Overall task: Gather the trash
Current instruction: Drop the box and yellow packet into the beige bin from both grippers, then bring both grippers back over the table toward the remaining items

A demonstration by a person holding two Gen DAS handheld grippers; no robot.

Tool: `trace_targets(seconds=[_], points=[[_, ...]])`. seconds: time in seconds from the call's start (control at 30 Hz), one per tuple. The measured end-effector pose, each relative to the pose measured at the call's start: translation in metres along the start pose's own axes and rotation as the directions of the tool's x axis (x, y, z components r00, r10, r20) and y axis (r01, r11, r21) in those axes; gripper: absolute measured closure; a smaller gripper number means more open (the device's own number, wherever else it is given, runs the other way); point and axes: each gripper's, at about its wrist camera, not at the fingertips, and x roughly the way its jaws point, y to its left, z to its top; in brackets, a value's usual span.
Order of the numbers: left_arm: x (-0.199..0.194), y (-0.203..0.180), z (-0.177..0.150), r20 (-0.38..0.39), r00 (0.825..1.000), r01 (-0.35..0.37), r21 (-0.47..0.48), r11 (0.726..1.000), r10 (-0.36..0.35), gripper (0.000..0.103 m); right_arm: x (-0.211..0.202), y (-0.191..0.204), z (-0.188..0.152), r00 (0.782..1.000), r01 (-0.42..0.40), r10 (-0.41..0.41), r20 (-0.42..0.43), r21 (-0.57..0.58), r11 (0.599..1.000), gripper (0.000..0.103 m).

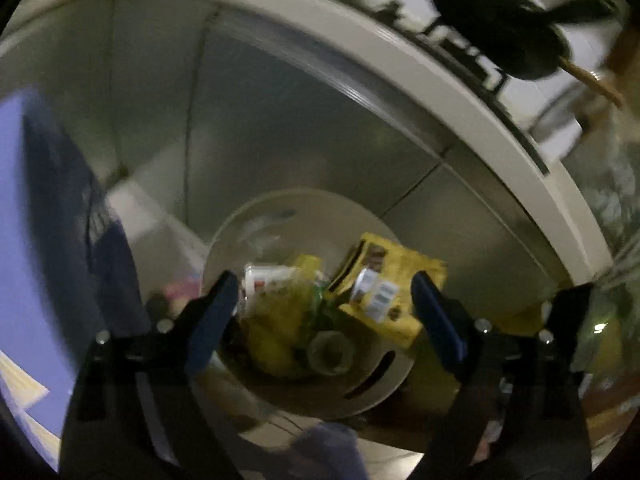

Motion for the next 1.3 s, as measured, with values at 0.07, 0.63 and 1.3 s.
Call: trace_targets(seconds=[0.07,0.63,1.3], points=[[-0.011,0.007,-0.002,0.022,0.999,0.026,-0.025,0.999,-0.026,0.019,0.005,0.002,-0.003,1.0,-0.019,0.019,-0.013,0.01,1.0,0.101],[-0.167,0.025,-0.116,0.24,0.942,-0.265,0.101,0.959,0.236,0.019,-0.078,0.07,-0.083,0.968,-0.246,0.242,0.064,0.056,0.968,0.053],[-0.322,0.14,-0.227,0.308,0.795,-0.499,-0.155,0.852,0.522,0.016,-0.116,0.222,-0.195,0.945,-0.324,0.313,-0.091,-0.167,0.931,0.051]])
